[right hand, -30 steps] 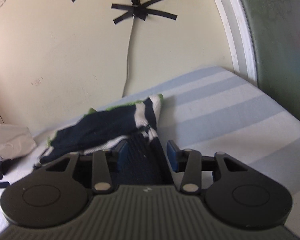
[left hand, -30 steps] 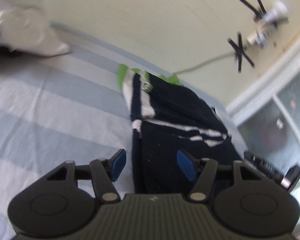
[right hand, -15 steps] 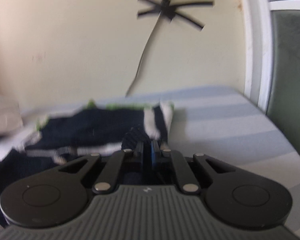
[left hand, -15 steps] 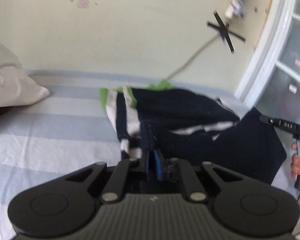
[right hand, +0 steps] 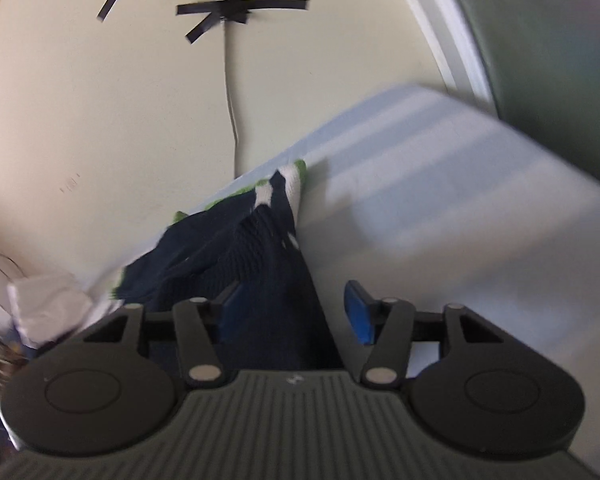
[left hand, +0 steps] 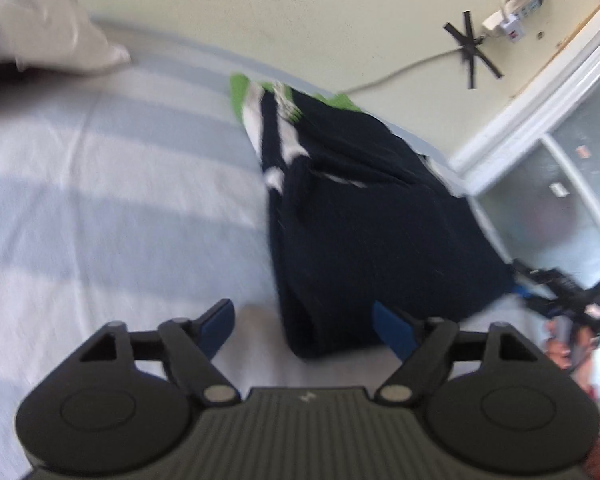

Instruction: Fold small clothes

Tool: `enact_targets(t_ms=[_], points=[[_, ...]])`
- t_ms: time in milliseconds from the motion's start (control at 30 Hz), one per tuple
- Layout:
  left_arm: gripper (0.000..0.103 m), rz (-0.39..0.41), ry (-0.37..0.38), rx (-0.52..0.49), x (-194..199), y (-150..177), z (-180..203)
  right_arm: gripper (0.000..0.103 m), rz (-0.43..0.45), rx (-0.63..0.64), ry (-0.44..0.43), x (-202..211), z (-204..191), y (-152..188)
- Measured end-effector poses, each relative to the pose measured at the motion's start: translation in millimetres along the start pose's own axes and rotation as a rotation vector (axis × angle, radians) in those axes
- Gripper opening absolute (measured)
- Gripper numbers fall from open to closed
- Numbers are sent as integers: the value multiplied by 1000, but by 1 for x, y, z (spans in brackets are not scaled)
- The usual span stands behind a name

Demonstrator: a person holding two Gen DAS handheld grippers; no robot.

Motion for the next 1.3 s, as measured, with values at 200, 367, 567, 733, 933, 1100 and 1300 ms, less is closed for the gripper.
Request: enact_targets(t_ms=[200, 367, 567, 733, 933, 1100, 1300], points=[[99, -26, 226, 161, -25, 8, 8, 61, -102, -158, -119, 1, 3, 41], [18, 37, 113, 251, -41, -12, -2, 52, -29, -200, -141, -22, -12, 27], [11, 65, 213, 295, -8, -21, -23, 12, -6, -191, -86, -14, -34, 28], [11, 168, 187, 187, 49, -18, -25, 11, 33, -23, -111, 30, -95, 53], [17, 34, 85, 185, 21, 20, -54, 14, -72, -59, -2, 28, -81, 131], [31, 93, 111, 229, 38, 21, -76, 40, -29, -67, 77, 41, -59, 143], [32, 233, 73, 179, 75, -12, -63, 44, 176, 183, 268, 69, -86, 104]])
Point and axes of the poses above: each gripper's, at about its wrist camera, not at the fingertips, and x roughly against the way its jaws point, z to its right, y to its underside, the point moved 9 cm from there along -x, roughly the way its jaws point, and after that the axes turned 11 degrees about -z, right-handed, at the moved point
